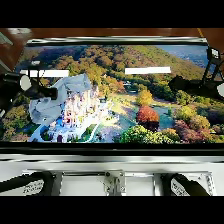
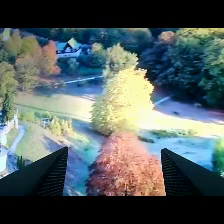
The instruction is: Fold the shirts.
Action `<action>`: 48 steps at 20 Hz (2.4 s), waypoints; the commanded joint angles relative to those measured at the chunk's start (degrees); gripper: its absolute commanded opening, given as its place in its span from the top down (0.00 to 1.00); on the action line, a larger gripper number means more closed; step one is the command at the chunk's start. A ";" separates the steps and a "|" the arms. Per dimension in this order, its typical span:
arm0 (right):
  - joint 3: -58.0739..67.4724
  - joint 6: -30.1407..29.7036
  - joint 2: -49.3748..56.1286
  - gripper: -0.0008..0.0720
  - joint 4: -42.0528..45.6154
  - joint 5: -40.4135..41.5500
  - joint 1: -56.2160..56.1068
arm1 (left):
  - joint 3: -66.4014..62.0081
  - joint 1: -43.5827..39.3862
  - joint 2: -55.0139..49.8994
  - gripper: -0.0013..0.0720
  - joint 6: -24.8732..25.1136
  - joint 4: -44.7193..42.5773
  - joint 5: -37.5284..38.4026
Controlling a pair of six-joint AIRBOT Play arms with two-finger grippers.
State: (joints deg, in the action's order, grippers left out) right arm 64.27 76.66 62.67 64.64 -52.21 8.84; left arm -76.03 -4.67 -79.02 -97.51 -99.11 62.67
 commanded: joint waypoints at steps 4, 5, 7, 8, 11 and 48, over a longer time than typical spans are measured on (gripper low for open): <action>0.00 -0.28 0.02 0.04 1.90 -2.14 -0.02 | -19.67 9.16 -24.28 0.02 4.50 7.80 13.44; 0.00 -0.28 0.02 0.04 2.60 -2.49 -0.02 | -20.46 9.44 -27.04 0.02 4.50 7.80 15.52; 0.00 -0.28 0.15 0.04 3.76 -3.82 -0.02 | -20.61 9.73 -30.32 0.02 4.44 7.65 15.76; -0.02 -0.28 0.26 0.04 4.04 -4.92 -0.02 | -20.61 9.66 -31.15 0.02 4.44 7.67 15.23; -0.02 0.26 0.94 0.04 4.59 -8.79 -0.02 | -20.63 9.66 -31.74 0.52 1.09 6.91 14.23; -0.13 1.68 6.95 0.04 16.68 -31.54 0.02 | -11.10 -8.24 -14.14 0.02 0.83 35.15 10.80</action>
State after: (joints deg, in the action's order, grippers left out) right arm 64.16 78.63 64.47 86.52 -84.01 8.86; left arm -89.82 -19.81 -92.60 -97.27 -67.22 74.26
